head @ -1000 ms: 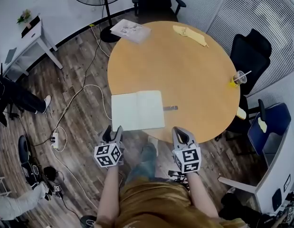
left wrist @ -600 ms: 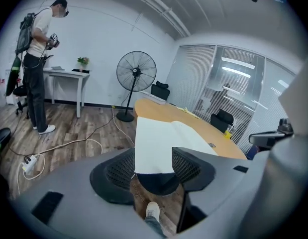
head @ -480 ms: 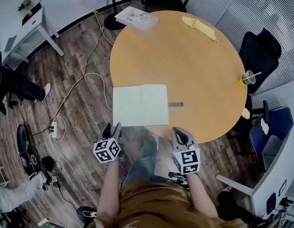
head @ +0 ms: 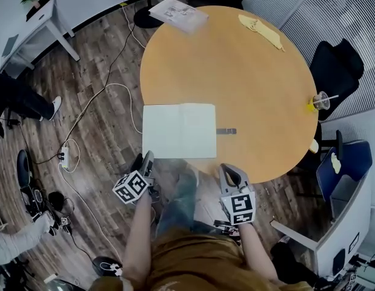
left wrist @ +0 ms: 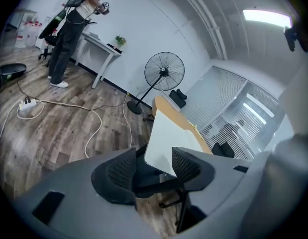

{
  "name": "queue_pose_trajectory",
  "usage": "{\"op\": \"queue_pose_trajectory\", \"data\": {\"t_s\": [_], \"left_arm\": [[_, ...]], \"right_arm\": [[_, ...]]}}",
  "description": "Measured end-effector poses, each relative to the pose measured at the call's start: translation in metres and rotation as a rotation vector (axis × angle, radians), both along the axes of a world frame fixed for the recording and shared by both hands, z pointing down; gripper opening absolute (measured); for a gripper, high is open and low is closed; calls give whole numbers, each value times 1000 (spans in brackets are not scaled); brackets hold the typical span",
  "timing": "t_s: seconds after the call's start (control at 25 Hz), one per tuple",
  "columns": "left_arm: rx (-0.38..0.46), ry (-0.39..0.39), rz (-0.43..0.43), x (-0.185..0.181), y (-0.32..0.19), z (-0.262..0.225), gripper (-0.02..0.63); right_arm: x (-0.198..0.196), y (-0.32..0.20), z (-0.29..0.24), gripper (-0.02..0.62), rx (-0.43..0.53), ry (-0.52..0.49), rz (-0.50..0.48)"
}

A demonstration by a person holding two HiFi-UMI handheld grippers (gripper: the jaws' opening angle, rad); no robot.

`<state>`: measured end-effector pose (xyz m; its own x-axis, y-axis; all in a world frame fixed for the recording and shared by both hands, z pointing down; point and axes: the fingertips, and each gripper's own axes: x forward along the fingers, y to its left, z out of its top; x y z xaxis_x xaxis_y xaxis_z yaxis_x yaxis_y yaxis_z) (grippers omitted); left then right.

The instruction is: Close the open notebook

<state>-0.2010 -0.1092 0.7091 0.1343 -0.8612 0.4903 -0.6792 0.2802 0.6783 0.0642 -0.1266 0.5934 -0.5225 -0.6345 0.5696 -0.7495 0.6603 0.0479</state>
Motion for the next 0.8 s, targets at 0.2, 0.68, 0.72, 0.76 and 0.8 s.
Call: {"op": "queue_pose_trajectory", "data": {"t_s": [0.2, 0.68, 0.72, 0.76, 0.8], "left_arm": [[24, 146, -40, 5, -2, 8, 236], [48, 216, -49, 5, -4, 4, 146], [46, 217, -49, 5, -3, 4, 146], [45, 220, -49, 5, -3, 5, 146], [45, 221, -47, 6, -4, 5, 144]], "right_arm": [[-1, 0, 4, 12, -8, 3, -11], [11, -3, 2, 12, -5, 7, 25], [11, -3, 2, 12, -5, 5, 29], [11, -3, 3, 12, -6, 3, 33], [12, -3, 2, 12, -7, -1, 36]]}}
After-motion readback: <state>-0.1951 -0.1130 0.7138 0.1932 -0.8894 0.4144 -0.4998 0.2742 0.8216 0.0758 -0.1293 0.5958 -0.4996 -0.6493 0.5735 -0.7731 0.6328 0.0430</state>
